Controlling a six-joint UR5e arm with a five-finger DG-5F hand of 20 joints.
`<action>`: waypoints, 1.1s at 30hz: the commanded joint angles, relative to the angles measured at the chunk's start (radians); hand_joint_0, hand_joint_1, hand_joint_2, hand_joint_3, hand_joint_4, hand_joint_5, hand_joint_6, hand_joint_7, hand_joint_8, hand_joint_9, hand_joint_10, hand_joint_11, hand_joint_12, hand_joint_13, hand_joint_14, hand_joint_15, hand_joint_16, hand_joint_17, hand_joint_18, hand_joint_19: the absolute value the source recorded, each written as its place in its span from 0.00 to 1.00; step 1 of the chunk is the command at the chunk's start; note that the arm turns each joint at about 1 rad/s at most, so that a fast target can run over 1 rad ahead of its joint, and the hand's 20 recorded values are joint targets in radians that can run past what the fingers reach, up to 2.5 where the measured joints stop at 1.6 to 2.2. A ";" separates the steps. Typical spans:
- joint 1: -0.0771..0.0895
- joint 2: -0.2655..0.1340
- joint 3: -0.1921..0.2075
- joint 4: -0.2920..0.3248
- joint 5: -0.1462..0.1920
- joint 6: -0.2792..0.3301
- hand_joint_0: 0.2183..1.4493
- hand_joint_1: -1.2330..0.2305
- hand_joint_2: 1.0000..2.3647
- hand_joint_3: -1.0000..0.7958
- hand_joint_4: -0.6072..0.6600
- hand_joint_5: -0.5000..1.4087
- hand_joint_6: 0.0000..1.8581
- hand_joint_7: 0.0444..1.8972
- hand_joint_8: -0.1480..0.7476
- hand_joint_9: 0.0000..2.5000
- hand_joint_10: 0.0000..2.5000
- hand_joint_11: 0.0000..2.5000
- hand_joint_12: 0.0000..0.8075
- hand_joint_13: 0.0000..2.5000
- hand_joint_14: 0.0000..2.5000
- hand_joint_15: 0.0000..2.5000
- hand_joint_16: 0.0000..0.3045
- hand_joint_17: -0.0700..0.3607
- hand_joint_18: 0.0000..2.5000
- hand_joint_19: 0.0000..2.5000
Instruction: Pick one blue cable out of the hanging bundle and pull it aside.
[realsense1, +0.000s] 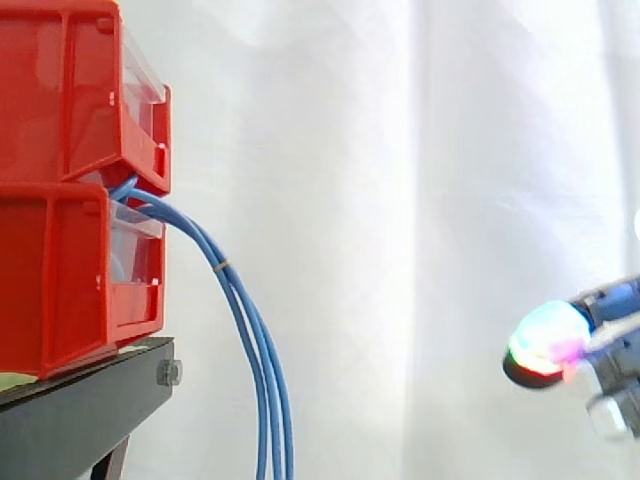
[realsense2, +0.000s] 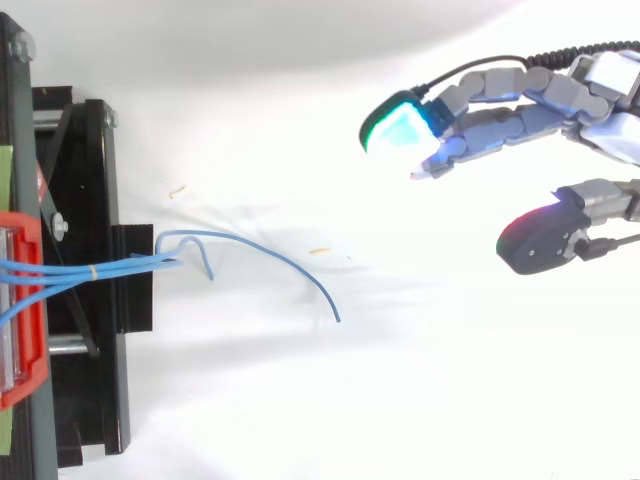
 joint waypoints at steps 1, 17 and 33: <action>-0.013 0.004 0.120 -0.168 -0.013 0.002 0.19 0.42 0.00 0.28 0.61 0.16 0.27 0.31 0.44 0.30 0.00 0.03 0.38 0.29 0.00 0.10 0.18 0.44 0.20 0.08; -0.052 0.002 0.264 -0.410 -0.260 0.053 0.21 0.41 0.00 0.28 0.63 0.16 0.27 0.32 0.44 0.33 0.00 0.06 0.37 0.31 0.00 0.11 0.17 0.43 0.21 0.09; -0.100 0.004 0.368 -0.467 -0.364 0.108 0.21 0.41 0.00 0.29 0.63 0.16 0.27 0.33 0.44 0.35 0.00 0.07 0.36 0.32 0.01 0.12 0.17 0.43 0.22 0.10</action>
